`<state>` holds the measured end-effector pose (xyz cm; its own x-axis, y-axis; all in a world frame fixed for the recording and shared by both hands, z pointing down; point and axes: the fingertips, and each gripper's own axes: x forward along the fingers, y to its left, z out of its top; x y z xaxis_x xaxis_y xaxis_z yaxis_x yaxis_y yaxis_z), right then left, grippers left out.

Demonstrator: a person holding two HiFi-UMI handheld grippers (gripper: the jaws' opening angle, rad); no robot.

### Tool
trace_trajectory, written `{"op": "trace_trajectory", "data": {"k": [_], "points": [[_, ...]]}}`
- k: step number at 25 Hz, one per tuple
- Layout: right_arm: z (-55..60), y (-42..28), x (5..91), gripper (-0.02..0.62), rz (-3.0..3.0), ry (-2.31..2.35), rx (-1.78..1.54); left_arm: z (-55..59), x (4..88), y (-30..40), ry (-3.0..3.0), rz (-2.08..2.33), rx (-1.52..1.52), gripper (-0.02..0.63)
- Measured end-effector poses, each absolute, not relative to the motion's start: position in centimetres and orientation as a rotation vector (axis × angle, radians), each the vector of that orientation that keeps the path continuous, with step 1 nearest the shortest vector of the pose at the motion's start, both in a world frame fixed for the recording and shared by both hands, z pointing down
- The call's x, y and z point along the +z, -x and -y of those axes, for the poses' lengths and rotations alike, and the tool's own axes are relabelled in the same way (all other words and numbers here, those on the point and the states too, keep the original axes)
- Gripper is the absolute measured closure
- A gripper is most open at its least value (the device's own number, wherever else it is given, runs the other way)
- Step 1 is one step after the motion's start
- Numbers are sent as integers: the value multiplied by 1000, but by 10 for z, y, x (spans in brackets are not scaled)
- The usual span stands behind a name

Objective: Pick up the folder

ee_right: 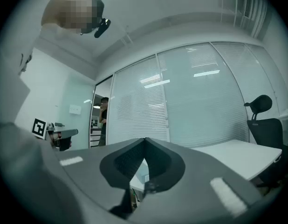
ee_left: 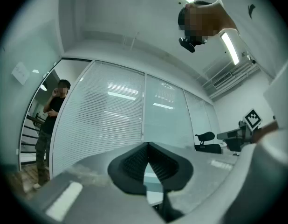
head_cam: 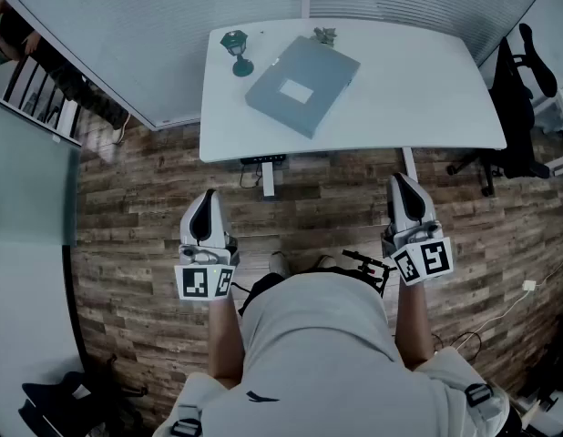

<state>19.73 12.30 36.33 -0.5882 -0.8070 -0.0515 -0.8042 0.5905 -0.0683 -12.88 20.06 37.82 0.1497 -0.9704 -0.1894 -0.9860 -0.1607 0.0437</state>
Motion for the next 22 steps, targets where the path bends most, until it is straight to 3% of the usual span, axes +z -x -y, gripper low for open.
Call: {"op": "trace_trajectory", "data": {"k": [22], "points": [[-118, -186, 367, 594, -2716, 1351, -93, -195, 383, 149, 2321, -1997, 316, 601]]}}
